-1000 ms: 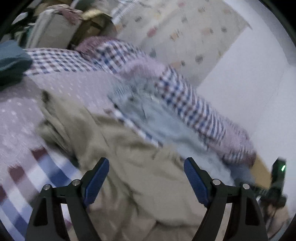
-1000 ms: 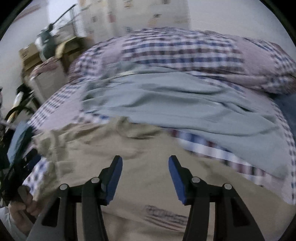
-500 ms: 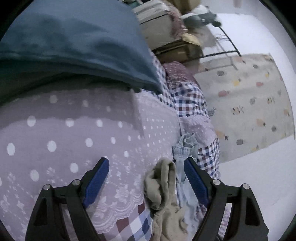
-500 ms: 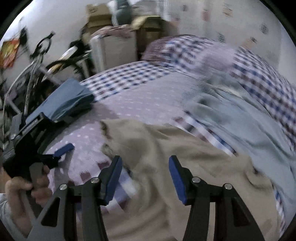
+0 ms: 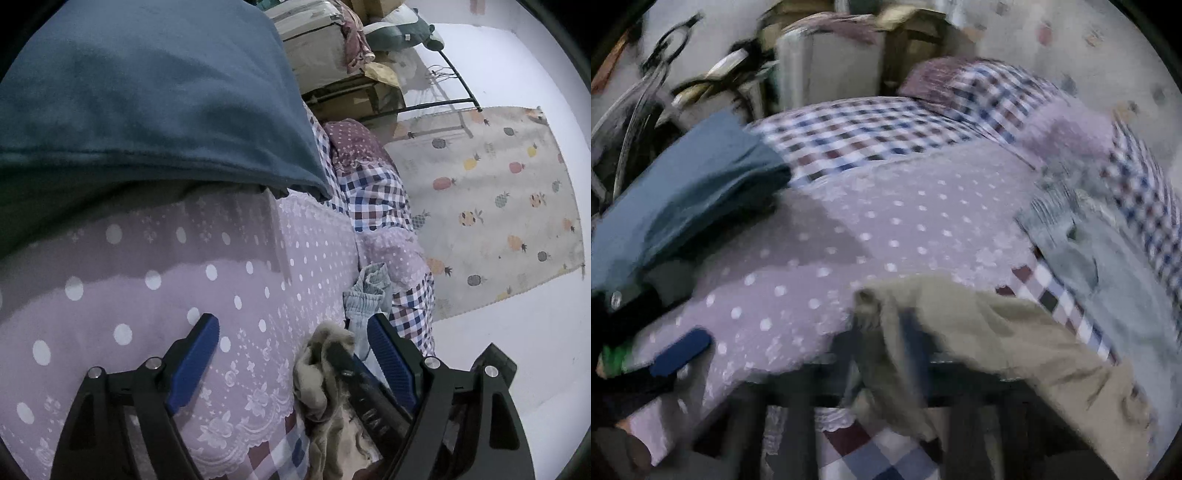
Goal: Fold clothes
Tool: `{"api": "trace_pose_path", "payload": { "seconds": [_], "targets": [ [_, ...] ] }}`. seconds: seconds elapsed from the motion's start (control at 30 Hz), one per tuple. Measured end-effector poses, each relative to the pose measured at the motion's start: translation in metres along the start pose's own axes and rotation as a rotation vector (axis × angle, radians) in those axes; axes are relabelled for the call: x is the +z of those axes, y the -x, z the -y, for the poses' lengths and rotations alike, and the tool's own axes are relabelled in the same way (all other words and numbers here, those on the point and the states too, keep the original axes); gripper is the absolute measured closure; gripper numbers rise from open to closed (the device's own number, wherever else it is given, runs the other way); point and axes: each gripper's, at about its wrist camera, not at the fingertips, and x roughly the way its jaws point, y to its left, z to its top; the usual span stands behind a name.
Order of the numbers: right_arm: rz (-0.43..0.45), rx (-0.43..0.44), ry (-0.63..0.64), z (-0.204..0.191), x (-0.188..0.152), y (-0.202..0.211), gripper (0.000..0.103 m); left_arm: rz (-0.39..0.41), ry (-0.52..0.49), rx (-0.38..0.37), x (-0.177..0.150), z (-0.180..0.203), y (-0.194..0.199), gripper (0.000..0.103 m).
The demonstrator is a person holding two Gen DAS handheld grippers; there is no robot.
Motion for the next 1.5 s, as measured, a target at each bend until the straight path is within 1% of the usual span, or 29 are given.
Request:
{"api": "trace_pose_path", "payload": {
  "seconds": [0.03,0.1,0.17,0.2,0.27,0.33,0.4,0.43,0.47,0.5,0.57,0.63,0.7,0.8,0.9,1.03,1.13,1.23,1.33,1.37,1.4,1.43,1.5],
  "targets": [
    [0.017,0.014,-0.063,0.014,-0.002,0.007,0.097,-0.004,-0.008,0.003,-0.001,0.001,0.0,0.017],
    [0.064,0.019,-0.209,0.054,-0.016,0.032,0.097,-0.012,-0.025,0.01,-0.002,0.002,-0.001,0.017],
    [0.093,0.017,-0.337,0.093,-0.039,0.055,0.097,-0.017,-0.04,0.016,-0.003,0.004,-0.002,0.017],
    [0.09,0.005,-0.393,0.112,-0.052,0.064,0.096,-0.021,-0.04,0.012,-0.005,0.005,-0.002,0.017],
    [0.066,-0.034,-0.486,0.147,-0.08,0.079,0.096,-0.032,-0.036,0.002,-0.008,0.007,-0.003,0.017],
    [0.009,-0.112,-0.552,0.175,-0.106,0.086,0.091,-0.049,-0.045,-0.006,-0.013,0.011,-0.006,0.017],
    [-0.051,-0.178,-0.621,0.198,-0.128,0.091,0.081,-0.068,-0.067,-0.005,-0.021,0.016,-0.01,0.017],
    [-0.057,-0.198,-0.639,0.205,-0.134,0.096,0.079,-0.076,-0.076,-0.005,-0.024,0.019,-0.012,0.017],
    [-0.05,-0.209,-0.64,0.208,-0.137,0.101,0.074,-0.085,-0.085,-0.005,-0.027,0.021,-0.014,0.017],
    [-0.036,-0.212,-0.623,0.207,-0.135,0.107,0.064,-0.092,-0.092,-0.004,-0.031,0.022,-0.016,0.017],
    [-0.006,-0.212,-0.576,0.2,-0.129,0.116,0.052,-0.106,-0.106,0.0,-0.037,0.026,-0.019,0.017],
    [0.024,-0.189,-0.496,0.182,-0.115,0.118,0.052,-0.119,-0.122,0.006,-0.041,0.029,-0.023,0.017],
    [0.04,-0.127,-0.397,0.159,-0.097,0.113,0.051,-0.125,-0.128,0.008,-0.044,0.03,-0.024,0.017],
    [0.024,-0.066,-0.234,0.119,-0.07,0.094,0.05,-0.107,-0.085,-0.011,-0.042,0.026,-0.022,0.017],
    [0.005,-0.014,-0.113,0.086,-0.046,0.07,0.05,-0.094,-0.022,-0.043,-0.036,0.018,-0.018,0.017],
    [-0.015,0.041,-0.005,0.047,-0.019,0.032,0.051,-0.071,0.049,-0.077,-0.028,0.006,-0.013,0.017],
    [-0.056,0.068,0.041,0.027,0.0,-0.001,0.053,-0.051,0.093,-0.094,-0.019,-0.002,-0.008,0.017],
    [-0.112,0.022,0.064,0.019,0.012,-0.035,0.058,-0.049,0.112,-0.104,-0.014,-0.007,-0.008,0.017],
    [-0.18,-0.034,0.035,0.021,0.02,-0.064,0.066,-0.053,0.109,-0.105,-0.009,-0.009,-0.008,0.018],
    [-0.205,-0.055,0.022,0.023,0.021,-0.071,0.074,-0.054,0.11,-0.106,-0.008,-0.01,-0.008,0.018],
    [-0.222,-0.063,0.01,0.025,0.021,-0.076,0.089,-0.055,0.115,-0.109,-0.006,-0.011,-0.008,0.018],
    [-0.236,-0.067,-0.001,0.027,0.022,-0.081,0.096,-0.056,0.121,-0.113,-0.005,-0.012,-0.008,0.018],
    [-0.248,-0.07,-0.016,0.03,0.024,-0.084,0.102,-0.056,0.135,-0.121,-0.001,-0.015,-0.007,0.018]
  ]
}}
